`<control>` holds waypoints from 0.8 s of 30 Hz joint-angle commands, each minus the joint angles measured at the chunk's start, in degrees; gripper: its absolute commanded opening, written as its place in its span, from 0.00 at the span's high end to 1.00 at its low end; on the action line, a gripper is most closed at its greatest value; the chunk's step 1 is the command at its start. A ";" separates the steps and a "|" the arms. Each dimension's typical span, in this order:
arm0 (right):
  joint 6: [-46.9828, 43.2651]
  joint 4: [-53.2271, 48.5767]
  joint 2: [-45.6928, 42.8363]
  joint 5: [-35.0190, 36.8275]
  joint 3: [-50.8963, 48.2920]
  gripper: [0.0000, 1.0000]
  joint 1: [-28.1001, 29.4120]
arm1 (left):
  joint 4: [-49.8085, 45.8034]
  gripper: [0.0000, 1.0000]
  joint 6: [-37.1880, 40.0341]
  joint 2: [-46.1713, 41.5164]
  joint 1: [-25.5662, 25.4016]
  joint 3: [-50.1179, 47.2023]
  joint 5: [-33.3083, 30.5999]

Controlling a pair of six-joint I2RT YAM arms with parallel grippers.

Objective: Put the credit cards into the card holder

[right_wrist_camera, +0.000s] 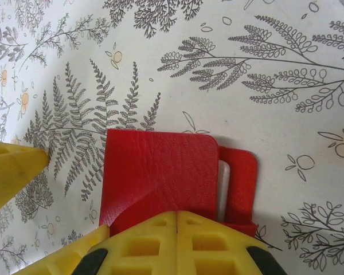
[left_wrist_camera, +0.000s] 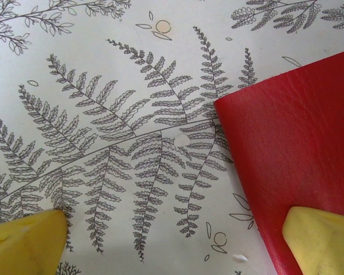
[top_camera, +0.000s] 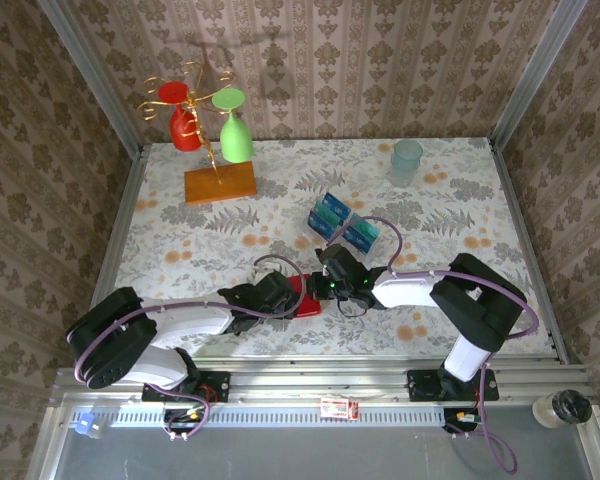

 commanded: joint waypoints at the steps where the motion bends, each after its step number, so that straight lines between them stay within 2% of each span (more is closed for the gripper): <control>1: -1.86 -2.05 1.33 1.63 -1.51 1.00 2.09 | -0.56 0.00 -0.44 3.57 -1.63 -1.16 7.84; 13: -2.06 -1.49 4.91 5.84 -6.80 1.00 6.13 | -0.89 0.00 -0.52 3.28 -1.81 -1.01 7.77; 24: 0.04 3.80 7.03 8.68 -13.79 1.00 9.92 | -1.24 0.00 -0.60 3.22 -1.81 -0.73 7.75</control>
